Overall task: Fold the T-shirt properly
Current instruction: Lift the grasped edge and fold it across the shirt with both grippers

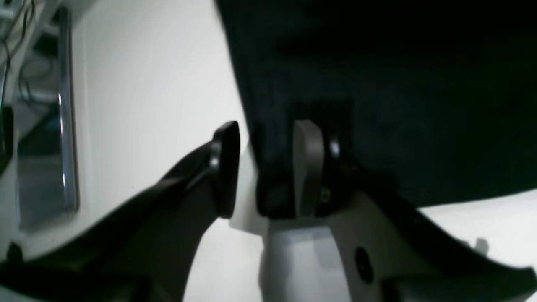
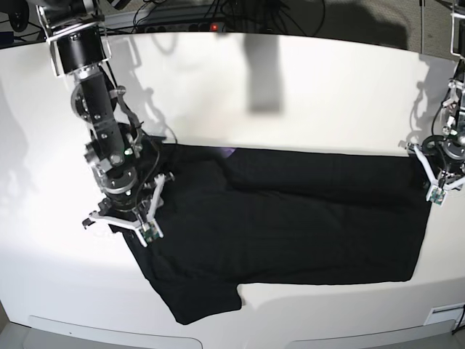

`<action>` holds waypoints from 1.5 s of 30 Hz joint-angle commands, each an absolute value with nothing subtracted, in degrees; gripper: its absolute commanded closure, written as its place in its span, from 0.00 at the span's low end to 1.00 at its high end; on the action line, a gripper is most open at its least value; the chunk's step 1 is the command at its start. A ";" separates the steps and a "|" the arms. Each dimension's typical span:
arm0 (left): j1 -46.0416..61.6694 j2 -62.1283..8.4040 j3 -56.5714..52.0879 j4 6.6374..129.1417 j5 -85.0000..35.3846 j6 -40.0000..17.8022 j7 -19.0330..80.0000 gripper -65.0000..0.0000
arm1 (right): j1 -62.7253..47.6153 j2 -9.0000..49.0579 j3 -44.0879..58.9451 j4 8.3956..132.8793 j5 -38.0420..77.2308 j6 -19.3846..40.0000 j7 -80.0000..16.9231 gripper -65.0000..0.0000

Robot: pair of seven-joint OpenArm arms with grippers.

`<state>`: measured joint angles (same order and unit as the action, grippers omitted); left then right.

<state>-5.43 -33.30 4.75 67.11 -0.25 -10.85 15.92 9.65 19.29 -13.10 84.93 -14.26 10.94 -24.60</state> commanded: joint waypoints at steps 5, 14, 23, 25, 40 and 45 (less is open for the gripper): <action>-6.98 -36.25 4.12 68.69 -15.55 -10.02 15.49 0.68 | 10.61 19.68 -11.27 92.14 -2.22 10.83 -30.06 0.65; -6.85 -32.80 4.12 67.35 -25.10 -14.63 11.75 1.00 | 6.22 19.68 -10.74 91.98 1.72 10.85 -32.93 1.00; -12.62 -28.08 4.12 52.75 -22.59 -14.63 8.80 1.00 | 5.63 19.55 -7.03 81.03 3.73 13.85 -29.23 1.00; -12.80 -28.12 4.12 51.64 -22.59 -15.11 11.51 1.00 | 4.99 19.55 -7.03 80.47 3.68 14.35 -29.89 1.00; 4.60 -28.60 4.10 59.79 -23.03 -20.18 13.63 1.00 | -11.70 19.86 -5.13 89.56 3.03 14.22 -25.10 1.00; 12.67 -28.60 4.03 68.64 -22.98 -20.16 13.63 1.00 | -18.57 19.86 0.69 92.66 3.03 14.22 -23.00 1.00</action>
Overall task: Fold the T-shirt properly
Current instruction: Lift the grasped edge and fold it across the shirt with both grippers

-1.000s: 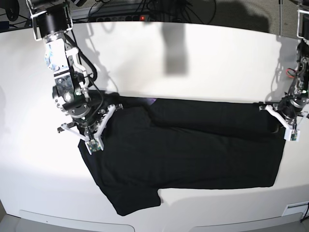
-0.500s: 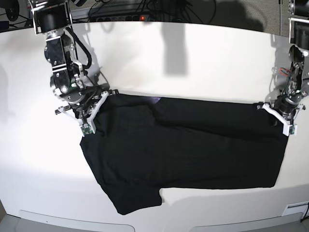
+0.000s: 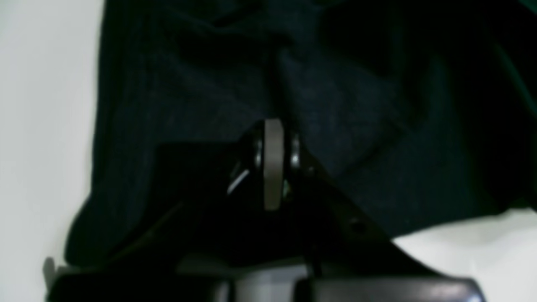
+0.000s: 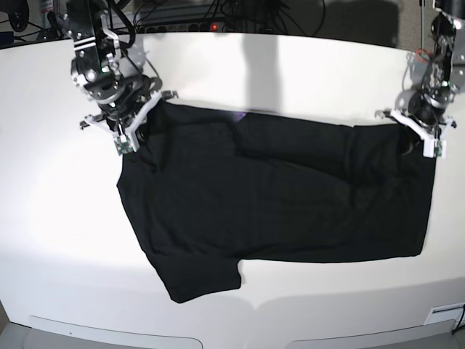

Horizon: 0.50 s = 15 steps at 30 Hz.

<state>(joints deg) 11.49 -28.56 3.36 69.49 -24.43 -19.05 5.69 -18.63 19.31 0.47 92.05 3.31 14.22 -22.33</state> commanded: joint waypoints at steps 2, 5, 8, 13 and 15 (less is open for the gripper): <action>15.38 -28.58 3.68 71.83 -22.92 -20.18 13.67 1.00 | -21.30 19.86 3.42 93.45 3.03 14.39 -21.78 1.00; 19.11 -28.58 3.68 76.55 -20.49 -20.18 13.69 1.00 | -24.97 19.86 7.27 93.76 3.01 14.76 -20.27 1.00; 22.85 -28.60 3.68 80.95 -18.81 -20.16 13.72 1.00 | -28.16 19.86 10.87 93.78 3.01 16.58 -18.94 1.00; 28.45 -28.58 3.66 87.31 -15.07 -18.06 13.96 1.00 | -32.67 19.86 15.40 94.50 3.03 17.87 -16.88 1.00; 30.22 -28.60 3.68 89.30 -13.17 -15.94 13.96 1.00 | -34.04 19.86 16.62 94.96 2.98 17.87 -16.71 1.00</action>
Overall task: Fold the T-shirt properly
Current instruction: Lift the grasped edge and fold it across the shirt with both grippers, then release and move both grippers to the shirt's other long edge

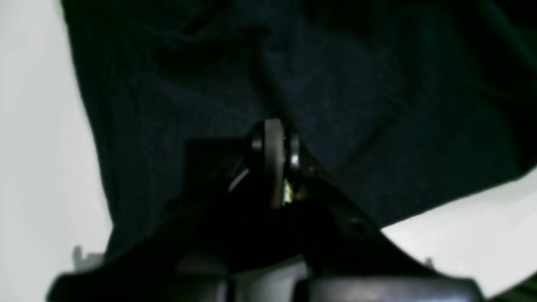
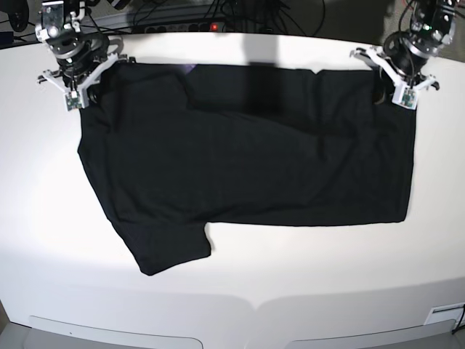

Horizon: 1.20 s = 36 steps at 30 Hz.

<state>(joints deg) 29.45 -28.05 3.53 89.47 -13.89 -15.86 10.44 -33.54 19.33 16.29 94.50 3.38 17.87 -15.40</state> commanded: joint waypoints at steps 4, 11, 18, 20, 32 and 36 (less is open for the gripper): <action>32.45 -28.58 3.68 92.27 -11.77 -13.45 13.91 1.00 | -36.62 19.86 18.04 96.99 3.01 17.87 -16.25 1.00; 32.88 -28.58 3.68 97.30 -11.79 -13.23 17.61 1.00 | -38.28 19.86 19.64 102.08 3.01 17.87 -16.75 1.00; 32.86 -28.58 1.61 104.64 -10.92 -12.75 19.57 1.00 | -38.26 19.88 24.01 106.19 3.03 17.85 -16.75 1.00; 32.86 -28.58 -0.30 107.33 -10.94 -11.88 19.70 1.00 | -38.09 19.88 25.47 107.31 3.05 17.85 -16.75 1.00; 20.29 -28.60 -8.56 103.33 -19.81 -13.76 18.00 0.71 | -28.12 19.84 26.48 108.20 3.73 26.52 -19.57 0.86; 11.14 -28.60 -8.54 90.83 -21.50 -19.46 17.45 0.70 | -24.53 19.86 26.17 108.20 7.57 28.99 -24.88 0.69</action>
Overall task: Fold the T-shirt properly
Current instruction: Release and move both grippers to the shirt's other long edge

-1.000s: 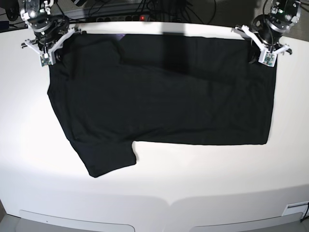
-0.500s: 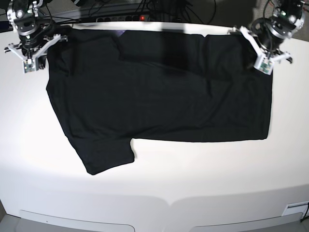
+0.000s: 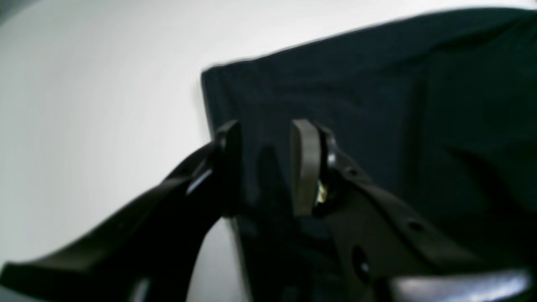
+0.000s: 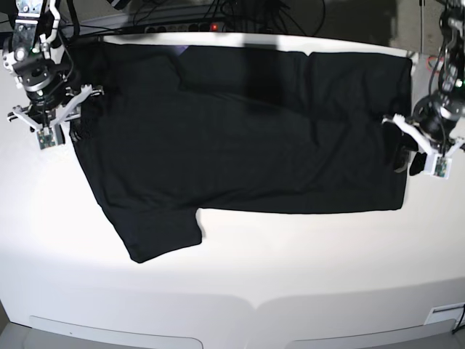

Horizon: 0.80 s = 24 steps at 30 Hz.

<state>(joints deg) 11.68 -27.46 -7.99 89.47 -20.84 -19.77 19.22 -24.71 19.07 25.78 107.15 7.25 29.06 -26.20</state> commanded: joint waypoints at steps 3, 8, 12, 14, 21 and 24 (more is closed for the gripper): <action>3.42 -28.60 -8.54 80.82 -23.16 -23.29 17.54 0.70 | -23.44 19.86 26.17 108.20 9.98 28.99 -26.57 0.69; -9.10 -28.58 -8.54 64.18 -23.18 -30.68 18.50 0.70 | -22.87 19.88 26.17 108.20 10.74 29.04 -26.63 0.69; -17.15 -28.58 -8.54 51.66 -22.52 -36.99 19.53 0.70 | -22.85 19.86 26.17 108.20 10.74 29.04 -26.63 0.69; -20.62 -28.58 -8.54 45.39 -22.48 -39.11 19.53 0.70 | -22.85 19.86 26.17 108.20 10.74 29.04 -26.63 0.69; -28.51 -27.40 -8.54 30.46 -16.10 -40.00 19.05 0.70 | -22.55 19.88 26.17 108.20 10.74 29.02 -26.61 0.70; -29.04 -25.80 -8.54 28.47 -13.32 -40.00 19.22 0.70 | -21.89 19.86 26.17 108.20 10.74 29.02 -26.65 0.70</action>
<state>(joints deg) -28.25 -25.26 -8.54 28.32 -13.96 -39.57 18.04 -22.35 19.03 25.80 107.15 10.46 29.02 -28.01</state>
